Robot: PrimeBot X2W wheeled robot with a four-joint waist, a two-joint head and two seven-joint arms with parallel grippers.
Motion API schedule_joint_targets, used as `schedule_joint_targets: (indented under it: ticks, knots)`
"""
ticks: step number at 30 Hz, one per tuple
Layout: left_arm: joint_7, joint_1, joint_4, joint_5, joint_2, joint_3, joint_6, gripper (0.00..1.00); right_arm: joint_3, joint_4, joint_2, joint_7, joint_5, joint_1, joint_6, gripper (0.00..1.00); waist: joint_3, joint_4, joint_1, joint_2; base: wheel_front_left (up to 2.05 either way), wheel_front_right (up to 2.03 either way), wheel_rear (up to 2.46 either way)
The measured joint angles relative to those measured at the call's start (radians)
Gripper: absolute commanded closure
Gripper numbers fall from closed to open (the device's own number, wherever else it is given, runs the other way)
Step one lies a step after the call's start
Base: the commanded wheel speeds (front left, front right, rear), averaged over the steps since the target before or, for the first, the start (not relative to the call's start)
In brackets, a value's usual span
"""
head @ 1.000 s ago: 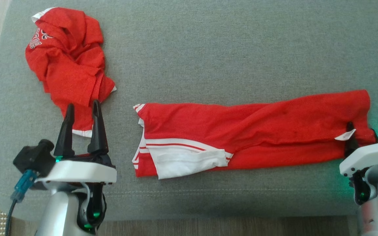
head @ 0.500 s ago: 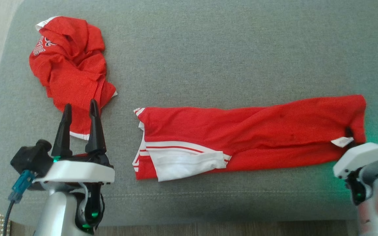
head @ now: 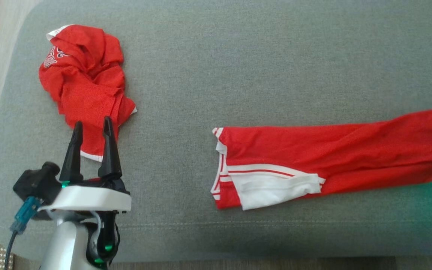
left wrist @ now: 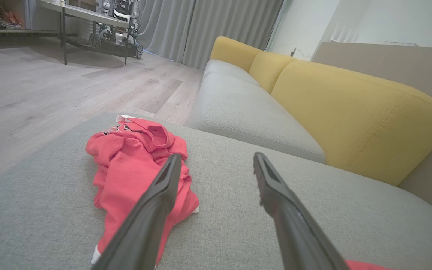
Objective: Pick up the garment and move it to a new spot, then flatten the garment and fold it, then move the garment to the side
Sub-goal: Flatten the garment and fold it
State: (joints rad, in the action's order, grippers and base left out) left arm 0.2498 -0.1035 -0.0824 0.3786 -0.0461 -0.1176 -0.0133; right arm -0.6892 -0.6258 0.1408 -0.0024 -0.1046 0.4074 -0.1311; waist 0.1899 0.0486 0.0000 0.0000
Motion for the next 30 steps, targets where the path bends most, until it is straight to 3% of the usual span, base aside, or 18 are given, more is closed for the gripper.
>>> schedule_joint_targets:
  ticks: [4, 11, 16, 23, 30]
  knots:
    - [0.0, 0.001, 0.0, 0.0, 0.0, 0.0, 0.0, 0.0, 0.022, 0.017, -0.009, 0.015, -0.014, 0.019, 0.0, 1.0, -0.013, -0.004, 0.0, 0.0, 0.0, 0.0, 0.0]
    - [0.0, 0.037, -0.005, 0.001, 0.0, 0.001, -0.004, 0.0, 0.208, 0.103, -0.048, 0.117, 0.109, 0.0, 0.0, 1.0, -0.044, -0.022, 0.0, 0.0, 0.0, 0.0, 0.0]
    - [0.0, 0.045, -0.011, 0.002, 0.0, 0.0, -0.004, 0.0, 0.371, 0.242, -0.058, 0.242, 0.281, -0.087, 0.0, 1.0, -0.07, -0.036, 0.0, 0.0, 0.0, 0.0, 0.0]
    - [0.0, 0.051, -0.011, 0.001, 0.0, -0.002, -0.004, 0.0, 0.485, 0.459, -0.078, 0.387, 0.496, -0.176, 0.0, 1.0, -0.085, -0.046, 0.0, 0.0, 0.0, 0.0, 0.0]
    - [0.0, 0.057, -0.012, 0.001, 0.0, 0.001, -0.003, 0.0, 0.647, 0.57, -0.085, 0.434, 0.733, -0.219, 0.0, 1.0, -0.076, -0.04, 0.0, 0.0, 0.0, 0.0, 0.0]
